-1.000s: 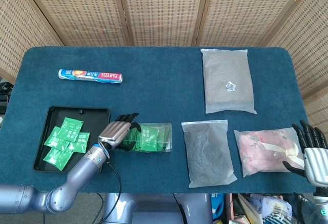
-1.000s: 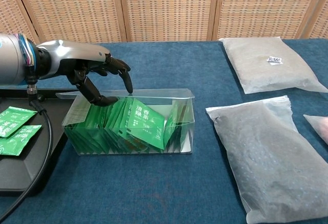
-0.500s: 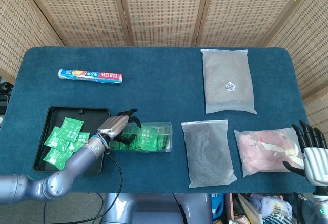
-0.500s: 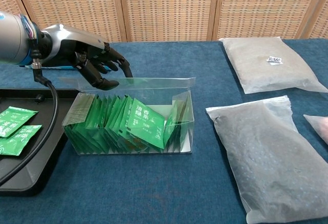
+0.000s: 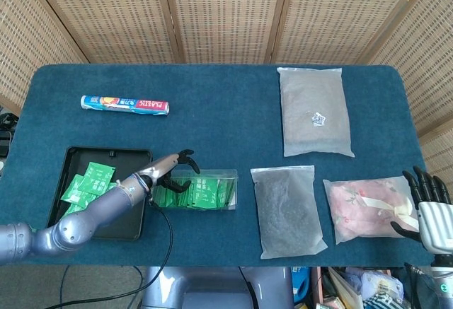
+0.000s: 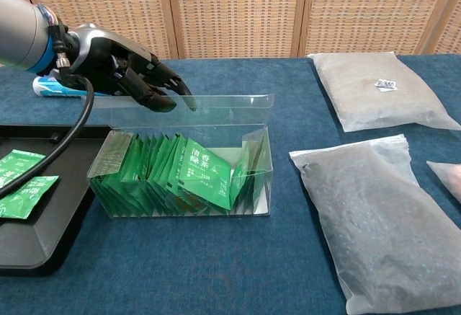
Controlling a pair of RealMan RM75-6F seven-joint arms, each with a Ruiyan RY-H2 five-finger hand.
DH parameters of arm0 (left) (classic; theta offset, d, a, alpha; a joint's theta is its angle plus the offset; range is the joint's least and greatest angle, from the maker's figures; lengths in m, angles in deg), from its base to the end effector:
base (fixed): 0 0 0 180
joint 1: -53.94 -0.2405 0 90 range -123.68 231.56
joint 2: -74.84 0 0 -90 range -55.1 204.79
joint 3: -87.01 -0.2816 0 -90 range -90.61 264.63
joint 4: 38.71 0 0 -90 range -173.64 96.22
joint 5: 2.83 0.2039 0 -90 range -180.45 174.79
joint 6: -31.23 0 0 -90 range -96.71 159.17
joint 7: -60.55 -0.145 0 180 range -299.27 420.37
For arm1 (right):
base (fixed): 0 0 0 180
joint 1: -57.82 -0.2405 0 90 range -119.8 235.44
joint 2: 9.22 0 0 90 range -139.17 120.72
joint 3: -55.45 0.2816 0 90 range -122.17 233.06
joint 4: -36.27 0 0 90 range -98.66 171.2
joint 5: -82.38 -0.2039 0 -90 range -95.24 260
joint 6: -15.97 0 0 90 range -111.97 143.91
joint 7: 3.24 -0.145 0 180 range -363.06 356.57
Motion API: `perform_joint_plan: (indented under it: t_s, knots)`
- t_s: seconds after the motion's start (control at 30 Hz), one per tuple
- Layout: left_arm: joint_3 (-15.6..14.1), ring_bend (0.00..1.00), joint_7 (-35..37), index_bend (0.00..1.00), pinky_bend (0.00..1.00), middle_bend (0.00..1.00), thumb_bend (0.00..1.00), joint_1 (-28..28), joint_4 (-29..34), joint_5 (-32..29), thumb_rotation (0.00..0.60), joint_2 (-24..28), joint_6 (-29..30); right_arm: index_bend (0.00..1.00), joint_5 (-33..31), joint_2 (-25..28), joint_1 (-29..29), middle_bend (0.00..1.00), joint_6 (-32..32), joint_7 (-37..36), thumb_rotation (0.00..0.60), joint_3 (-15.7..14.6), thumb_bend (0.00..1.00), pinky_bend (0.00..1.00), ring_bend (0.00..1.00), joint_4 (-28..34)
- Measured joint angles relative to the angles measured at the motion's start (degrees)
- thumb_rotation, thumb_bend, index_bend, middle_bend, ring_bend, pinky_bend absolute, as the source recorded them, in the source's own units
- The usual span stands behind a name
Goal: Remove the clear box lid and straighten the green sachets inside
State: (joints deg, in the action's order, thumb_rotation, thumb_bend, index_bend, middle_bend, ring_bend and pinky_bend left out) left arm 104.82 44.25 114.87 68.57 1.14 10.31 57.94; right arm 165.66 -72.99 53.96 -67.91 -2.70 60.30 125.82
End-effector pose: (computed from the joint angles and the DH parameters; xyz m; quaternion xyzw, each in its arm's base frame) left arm -0.0802 0.3656 0.0567 -0.6292 -0.6990 -0.2609 0.2177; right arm -0.3488 -0.1851 0.1881 0.5825 -0.3802 0.3635 0.6196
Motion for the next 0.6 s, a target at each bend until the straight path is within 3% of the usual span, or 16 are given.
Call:
perform_joint_plan:
  t_s: [0.27, 0.5, 0.6]
  knots:
    - [-2.1, 0.0, 8.3, 0.34, 0.0, 0.0, 0.53, 2.3, -8.3, -1.2, 0.6, 0.9, -10.1, 0.0, -0.6, -0.3, -0.2, 0.0, 0.5, 0.2, 0.6, 0.1, 0.0, 0.0, 0.0, -0.5]
    - [-3.1, 0.0, 11.8, 0.34, 0.0, 0.0, 0.53, 2.9, -9.6, 4.7, 0.6, 0.3, -8.9, 0.0, -1.1, -0.5, -0.3, 0.0, 1.0, 0.1, 0.6, 0.2, 0.0, 0.0, 0.0, -0.9]
    - [-4.3, 0.0, 12.3, 0.22, 0.0, 0.0, 0.53, 3.3, -9.9, 7.5, 0.6, -0.2, -6.6, 0.0, -1.2, -0.5, -0.3, 0.0, 1.1, 0.0, 0.6, 0.2, 0.0, 0.0, 0.0, -0.9]
